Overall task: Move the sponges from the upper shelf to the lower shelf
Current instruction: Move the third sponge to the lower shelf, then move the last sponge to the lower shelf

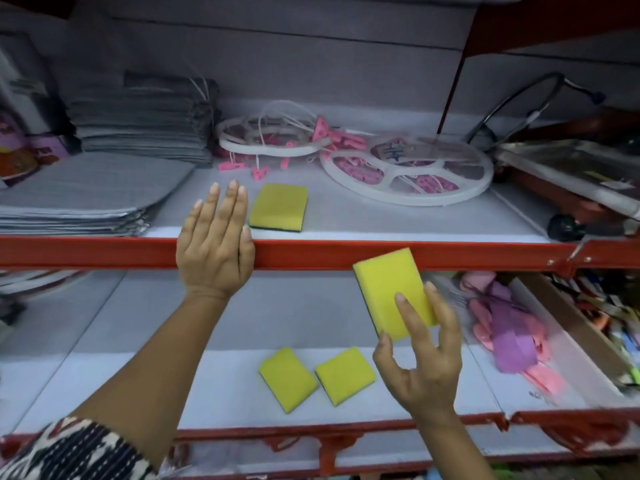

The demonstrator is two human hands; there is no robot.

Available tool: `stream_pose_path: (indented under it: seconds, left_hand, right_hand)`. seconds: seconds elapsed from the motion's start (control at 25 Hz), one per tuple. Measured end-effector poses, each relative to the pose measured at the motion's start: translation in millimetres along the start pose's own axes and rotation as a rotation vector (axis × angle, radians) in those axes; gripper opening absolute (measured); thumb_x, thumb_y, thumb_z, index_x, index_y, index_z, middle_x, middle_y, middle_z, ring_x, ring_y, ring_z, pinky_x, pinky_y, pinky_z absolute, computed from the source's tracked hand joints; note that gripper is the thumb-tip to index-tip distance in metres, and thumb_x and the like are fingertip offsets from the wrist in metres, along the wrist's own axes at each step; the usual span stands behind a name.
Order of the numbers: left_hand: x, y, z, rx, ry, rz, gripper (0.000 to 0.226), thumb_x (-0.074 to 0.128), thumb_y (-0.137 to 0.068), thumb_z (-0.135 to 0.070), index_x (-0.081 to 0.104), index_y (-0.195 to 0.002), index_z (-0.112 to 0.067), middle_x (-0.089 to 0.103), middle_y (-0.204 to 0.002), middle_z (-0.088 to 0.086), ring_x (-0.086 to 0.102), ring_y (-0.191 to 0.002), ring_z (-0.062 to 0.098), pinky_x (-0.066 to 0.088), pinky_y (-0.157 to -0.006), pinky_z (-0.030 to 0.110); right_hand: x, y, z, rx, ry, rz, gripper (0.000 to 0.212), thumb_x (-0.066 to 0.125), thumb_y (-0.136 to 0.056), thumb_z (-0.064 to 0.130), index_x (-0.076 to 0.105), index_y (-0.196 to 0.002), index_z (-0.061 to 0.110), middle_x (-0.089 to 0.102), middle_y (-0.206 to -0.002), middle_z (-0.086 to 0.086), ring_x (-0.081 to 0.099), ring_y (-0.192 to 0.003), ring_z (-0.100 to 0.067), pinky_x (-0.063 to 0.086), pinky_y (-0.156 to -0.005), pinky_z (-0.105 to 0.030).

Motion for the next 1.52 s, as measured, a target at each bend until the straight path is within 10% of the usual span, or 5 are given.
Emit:
stream_pose_path:
  seconds: [0.36,0.64,0.76,1.16,1.52]
  left_hand:
    - [2,2,1,-0.001,-0.003,-0.003,0.050,0.024,-0.097,-0.024,0.035,-0.144,-0.010,0.041,-0.146,0.005,0.030,-0.140,0.020,0.032,-0.111,0.038]
    - [2,1,1,0.010,-0.002,-0.016,0.049,0.023,-0.098,-0.024,0.035,-0.144,-0.009,0.041,-0.146,0.006,0.031,-0.139,0.021,0.031,-0.112,0.038]
    - [1,1,2,0.006,-0.003,-0.014,0.050,0.023,-0.098,-0.024,0.035,-0.144,-0.009,0.042,-0.146,0.006,0.031,-0.139,0.021,0.031,-0.112,0.038]
    - [-1,-3,1,-0.008,-0.011,0.001,0.049,0.024,-0.098,-0.024,0.038,-0.142,-0.007,0.043,-0.145,0.007,0.035,-0.137,0.022,0.031,-0.111,0.037]
    - [-2,-5,1,-0.022,-0.004,0.063,0.050,0.025,-0.097,-0.025,0.041,-0.140,-0.005,0.040,-0.146,0.008,0.037,-0.135,0.023,0.030,-0.110,0.038]
  right_hand:
    - [42,124,-101,0.471,0.222,0.600,0.048,0.046,-0.082,0.042,0.061,-0.122,0.020,0.055,-0.129,-0.018,0.054,-0.115,-0.033,0.053,-0.089,-0.046]
    - [67,170,-132,0.565,0.342,1.035,0.060,0.034,-0.084,0.049,0.046,-0.137,0.023,0.042,-0.147,-0.009,0.031,-0.138,-0.029,0.036,-0.110,-0.044]
    - [63,163,-124,0.548,0.338,0.983,0.061,0.037,-0.087,0.050,0.037,-0.142,0.022,0.034,-0.152,-0.008,0.022,-0.143,-0.030,0.032,-0.113,-0.046]
    - [39,-54,8,-0.041,0.145,0.021,0.040,0.054,-0.091,0.027,0.050,-0.129,0.014,0.048,-0.134,-0.015,0.044,-0.128,-0.033,0.034,-0.107,-0.039]
    - [155,-168,80,0.053,0.252,0.768,0.059,0.044,-0.087,0.054,0.038,-0.136,0.022,0.044,-0.138,-0.011,0.043,-0.120,-0.034,0.043,-0.092,-0.044]
Point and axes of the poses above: each hand's wrist, its own y-axis away from the middle knuckle, its own x-axis out of the palm, z = x × y, the point moved 5 cm from there along -y, towards the middle knuckle
